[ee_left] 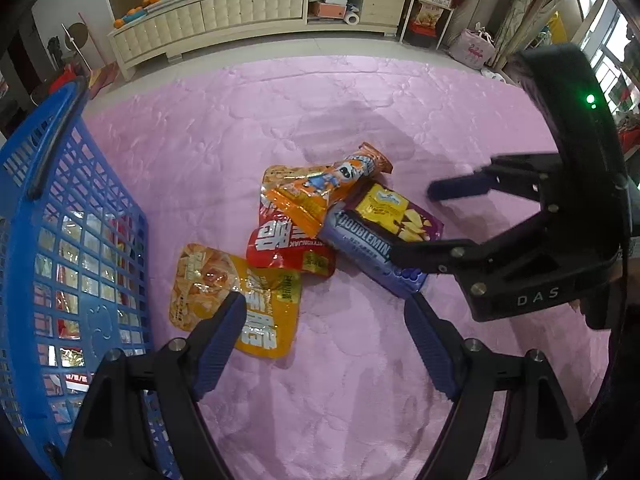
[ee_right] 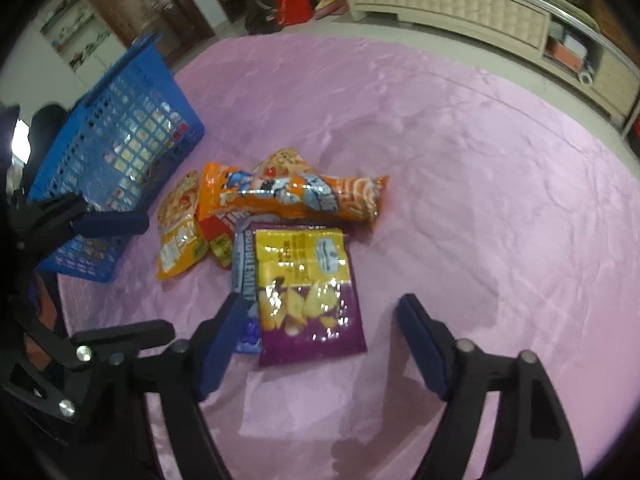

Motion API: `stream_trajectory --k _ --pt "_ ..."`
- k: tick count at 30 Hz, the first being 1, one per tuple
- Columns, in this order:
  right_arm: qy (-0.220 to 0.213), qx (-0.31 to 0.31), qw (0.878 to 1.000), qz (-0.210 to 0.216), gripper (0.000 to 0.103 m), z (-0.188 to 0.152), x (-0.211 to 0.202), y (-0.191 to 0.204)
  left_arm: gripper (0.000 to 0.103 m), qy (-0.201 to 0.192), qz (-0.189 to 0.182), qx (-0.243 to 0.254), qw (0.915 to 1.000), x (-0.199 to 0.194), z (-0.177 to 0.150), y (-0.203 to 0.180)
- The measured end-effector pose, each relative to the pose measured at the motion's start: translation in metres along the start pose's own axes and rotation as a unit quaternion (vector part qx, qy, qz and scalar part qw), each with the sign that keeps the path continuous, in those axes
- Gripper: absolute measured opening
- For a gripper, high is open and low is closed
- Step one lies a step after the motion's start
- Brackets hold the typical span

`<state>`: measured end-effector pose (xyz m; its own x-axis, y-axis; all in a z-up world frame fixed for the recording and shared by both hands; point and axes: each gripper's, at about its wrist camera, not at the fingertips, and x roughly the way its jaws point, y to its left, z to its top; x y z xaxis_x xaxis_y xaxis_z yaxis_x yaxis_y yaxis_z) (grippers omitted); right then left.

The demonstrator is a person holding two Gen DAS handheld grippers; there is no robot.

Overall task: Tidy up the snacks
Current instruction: 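Close the right tool on the purple-and-yellow chip bag, then lift the chip bag with the right tool while the left tool grasps the orange stick-shaped bag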

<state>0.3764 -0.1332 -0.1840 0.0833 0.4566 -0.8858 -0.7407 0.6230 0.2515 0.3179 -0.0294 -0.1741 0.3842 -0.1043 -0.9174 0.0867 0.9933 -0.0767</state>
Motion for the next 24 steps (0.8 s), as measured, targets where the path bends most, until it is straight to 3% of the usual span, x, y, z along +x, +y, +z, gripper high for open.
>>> stream_trajectory --k 3,5,9,17,24 --pt "0.002 -0.011 1.0 0.026 0.067 0.004 0.001 0.001 0.08 0.001 0.0 0.0 1.0 0.002 0.001 0.002" --pt "0.002 -0.01 0.999 0.052 0.053 0.004 0.002 0.002 0.08 0.0 -0.001 -0.001 1.0 0.0 0.0 0.001" --pt "-0.002 0.0 0.998 0.064 0.051 -0.003 0.0 0.004 0.08 -0.001 0.001 -0.001 1.0 0.0 0.0 0.0" --pt "-0.042 0.048 0.998 0.019 0.051 -0.028 -0.029 0.0 0.08 -0.011 0.004 0.004 0.9999 -0.009 0.002 -0.002" --pt "-0.088 0.105 0.99 -0.021 0.051 -0.045 -0.063 -0.015 0.08 -0.022 0.03 0.042 0.9984 -0.013 0.018 -0.017"
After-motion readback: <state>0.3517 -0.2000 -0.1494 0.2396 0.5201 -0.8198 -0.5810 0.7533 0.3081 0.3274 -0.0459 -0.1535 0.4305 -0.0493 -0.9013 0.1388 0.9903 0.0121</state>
